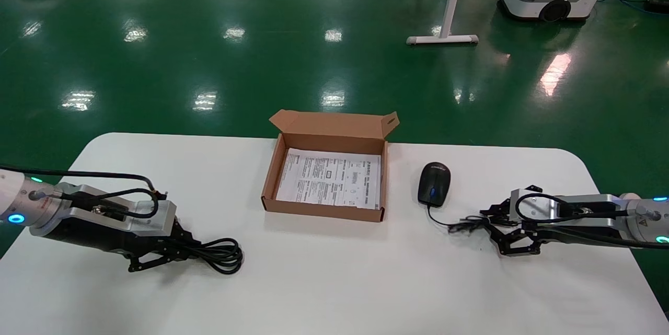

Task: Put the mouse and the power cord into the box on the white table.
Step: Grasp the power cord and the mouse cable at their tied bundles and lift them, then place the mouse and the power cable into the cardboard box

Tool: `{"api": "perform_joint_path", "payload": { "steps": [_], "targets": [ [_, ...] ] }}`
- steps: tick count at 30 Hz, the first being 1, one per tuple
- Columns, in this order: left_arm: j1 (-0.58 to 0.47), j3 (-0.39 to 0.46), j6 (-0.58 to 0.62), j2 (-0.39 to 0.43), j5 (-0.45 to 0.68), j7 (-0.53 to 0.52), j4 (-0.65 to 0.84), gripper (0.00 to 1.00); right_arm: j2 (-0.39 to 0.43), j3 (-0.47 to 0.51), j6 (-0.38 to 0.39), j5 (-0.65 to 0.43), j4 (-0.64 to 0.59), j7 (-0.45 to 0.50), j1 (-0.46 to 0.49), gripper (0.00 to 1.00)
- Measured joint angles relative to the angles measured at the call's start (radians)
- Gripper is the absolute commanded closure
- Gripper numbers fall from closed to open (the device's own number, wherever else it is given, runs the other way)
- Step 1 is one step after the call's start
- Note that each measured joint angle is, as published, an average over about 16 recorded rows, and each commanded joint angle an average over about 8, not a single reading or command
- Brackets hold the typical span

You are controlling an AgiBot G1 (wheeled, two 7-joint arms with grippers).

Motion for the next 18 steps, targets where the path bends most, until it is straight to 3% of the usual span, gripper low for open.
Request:
{"api": "perform_joint_path", "payload": {
  "steps": [10, 18],
  "targets": [
    [-0.011, -0.017, 0.046, -0.025, -0.026, 0.01, -0.003, 1.0, 0.006, 0.002, -0.017, 0.002, 0.01, 0.002, 0.022, 1.0],
    [-0.055, -0.053, 0.102, -0.091, -0.082, 0.019, -0.026, 1.0, 0.022, 0.014, -0.053, 0.019, 0.03, 0.028, 0.093, 1.0]
  ]
}}
